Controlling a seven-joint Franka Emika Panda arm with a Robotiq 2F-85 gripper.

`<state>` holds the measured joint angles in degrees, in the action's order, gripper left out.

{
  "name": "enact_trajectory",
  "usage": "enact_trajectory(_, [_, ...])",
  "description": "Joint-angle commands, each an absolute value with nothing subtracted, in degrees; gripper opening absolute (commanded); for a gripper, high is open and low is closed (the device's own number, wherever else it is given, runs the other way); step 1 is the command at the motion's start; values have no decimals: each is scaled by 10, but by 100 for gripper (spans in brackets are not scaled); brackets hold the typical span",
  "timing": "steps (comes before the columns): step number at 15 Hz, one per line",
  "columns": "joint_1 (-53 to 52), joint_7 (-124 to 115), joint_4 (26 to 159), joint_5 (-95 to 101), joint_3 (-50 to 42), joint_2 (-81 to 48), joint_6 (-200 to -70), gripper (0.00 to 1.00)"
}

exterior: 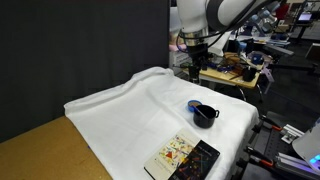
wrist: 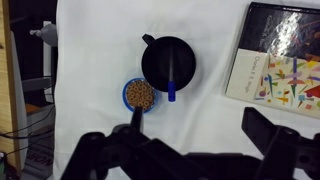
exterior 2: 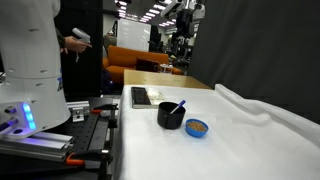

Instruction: Remove the pen from the black cup and put it next to the book

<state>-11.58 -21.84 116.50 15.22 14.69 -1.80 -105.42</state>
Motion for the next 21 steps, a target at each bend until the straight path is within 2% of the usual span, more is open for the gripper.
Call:
enact_trajectory(1, [-123,-220,1163,156,139,-19,-1054,100])
enact_trajectory(21, [-140,-216,1026,213,92,-165,-1030,100])
